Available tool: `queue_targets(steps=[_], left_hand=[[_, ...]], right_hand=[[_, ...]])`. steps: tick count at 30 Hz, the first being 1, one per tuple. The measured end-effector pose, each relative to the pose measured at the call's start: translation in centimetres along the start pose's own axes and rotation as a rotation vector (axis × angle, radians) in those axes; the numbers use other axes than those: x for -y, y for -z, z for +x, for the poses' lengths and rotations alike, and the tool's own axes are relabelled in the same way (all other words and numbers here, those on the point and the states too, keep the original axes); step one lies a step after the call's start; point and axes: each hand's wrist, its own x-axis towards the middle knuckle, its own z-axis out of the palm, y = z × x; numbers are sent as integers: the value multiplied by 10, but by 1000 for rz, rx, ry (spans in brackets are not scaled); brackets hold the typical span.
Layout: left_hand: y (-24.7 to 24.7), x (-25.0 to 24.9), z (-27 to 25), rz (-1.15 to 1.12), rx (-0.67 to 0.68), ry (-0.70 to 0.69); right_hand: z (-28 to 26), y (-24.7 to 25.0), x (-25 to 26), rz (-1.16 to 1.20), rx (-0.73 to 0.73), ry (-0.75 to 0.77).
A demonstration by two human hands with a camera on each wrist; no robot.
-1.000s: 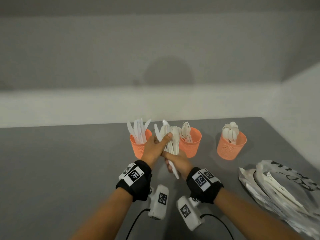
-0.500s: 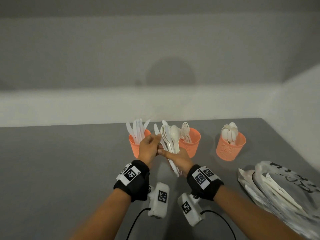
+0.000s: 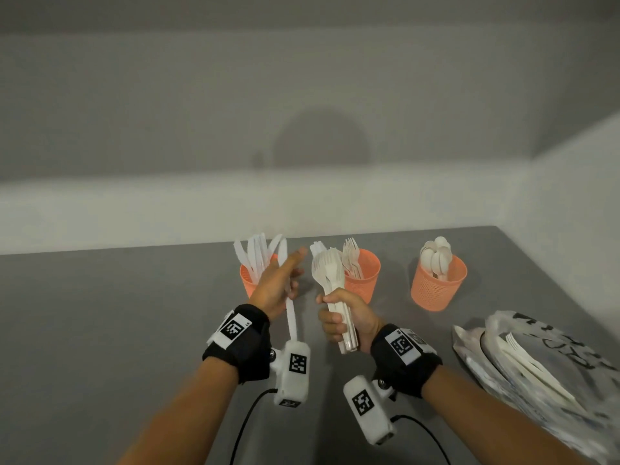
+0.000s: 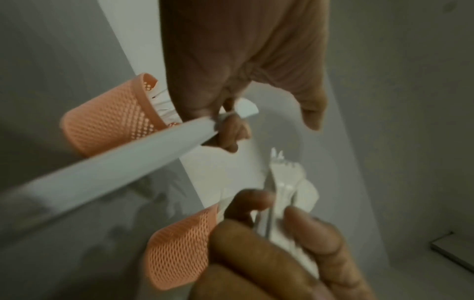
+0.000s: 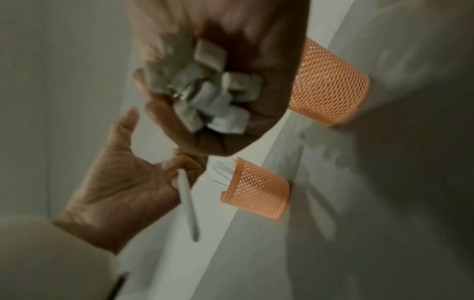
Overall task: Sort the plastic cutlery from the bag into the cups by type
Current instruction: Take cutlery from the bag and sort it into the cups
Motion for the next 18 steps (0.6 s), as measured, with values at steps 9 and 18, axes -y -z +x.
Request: queue_targets(steps=[9,18], left_hand=[[-26,2,-9,172,119,-82],[-39,0,1,196,-128,-125]], right_hand=[[-2,-11,0,-219,66,-113],[0,-13,-2,-358,-153,133]])
